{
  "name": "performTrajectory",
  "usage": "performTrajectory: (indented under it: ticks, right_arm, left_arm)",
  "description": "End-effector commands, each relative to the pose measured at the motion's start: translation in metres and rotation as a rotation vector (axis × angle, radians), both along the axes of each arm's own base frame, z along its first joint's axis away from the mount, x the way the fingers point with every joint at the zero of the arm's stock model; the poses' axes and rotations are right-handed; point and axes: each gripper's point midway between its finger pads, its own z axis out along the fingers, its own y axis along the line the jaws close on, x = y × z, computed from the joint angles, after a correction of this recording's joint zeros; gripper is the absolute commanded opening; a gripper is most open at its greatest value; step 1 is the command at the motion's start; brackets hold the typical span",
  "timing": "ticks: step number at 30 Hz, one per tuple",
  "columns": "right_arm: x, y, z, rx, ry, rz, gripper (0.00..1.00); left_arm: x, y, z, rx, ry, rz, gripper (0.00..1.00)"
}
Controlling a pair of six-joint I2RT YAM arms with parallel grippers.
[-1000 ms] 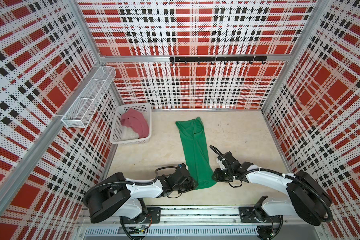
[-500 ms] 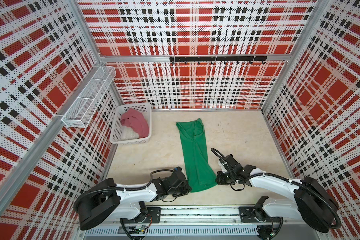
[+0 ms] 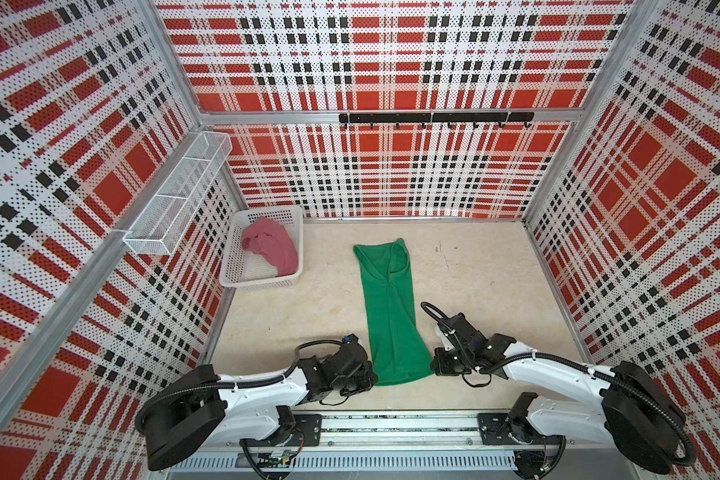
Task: Fold and stack the tank tops
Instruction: 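Fold the strip's near end toward the far end with both grippers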
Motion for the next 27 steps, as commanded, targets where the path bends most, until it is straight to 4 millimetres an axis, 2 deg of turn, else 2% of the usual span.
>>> performTrajectory:
  ticks: [1,5,11,16,27]
  right_arm:
    - [0.002,0.0,0.019,-0.011,-0.016,0.008,0.0]
    - [0.013,0.001,0.033,-0.052,-0.059,0.041,0.0]
    - [0.044,0.001,0.044,-0.102,-0.097,0.086,0.0]
    - [0.085,0.002,0.057,-0.141,-0.164,0.138,0.0]
    - [0.173,0.02,0.066,-0.194,-0.249,0.194,0.0]
  left_arm:
    - [0.015,0.004,0.022,0.013,-0.041,0.03,0.0]
    - [0.034,0.006,0.045,0.004,-0.091,0.041,0.0]
    - [0.061,0.019,0.054,0.034,-0.122,0.03,0.0]
    - [0.091,0.03,0.059,0.077,-0.158,0.016,0.0]
    - [0.161,0.035,0.054,0.186,-0.21,-0.033,0.0]
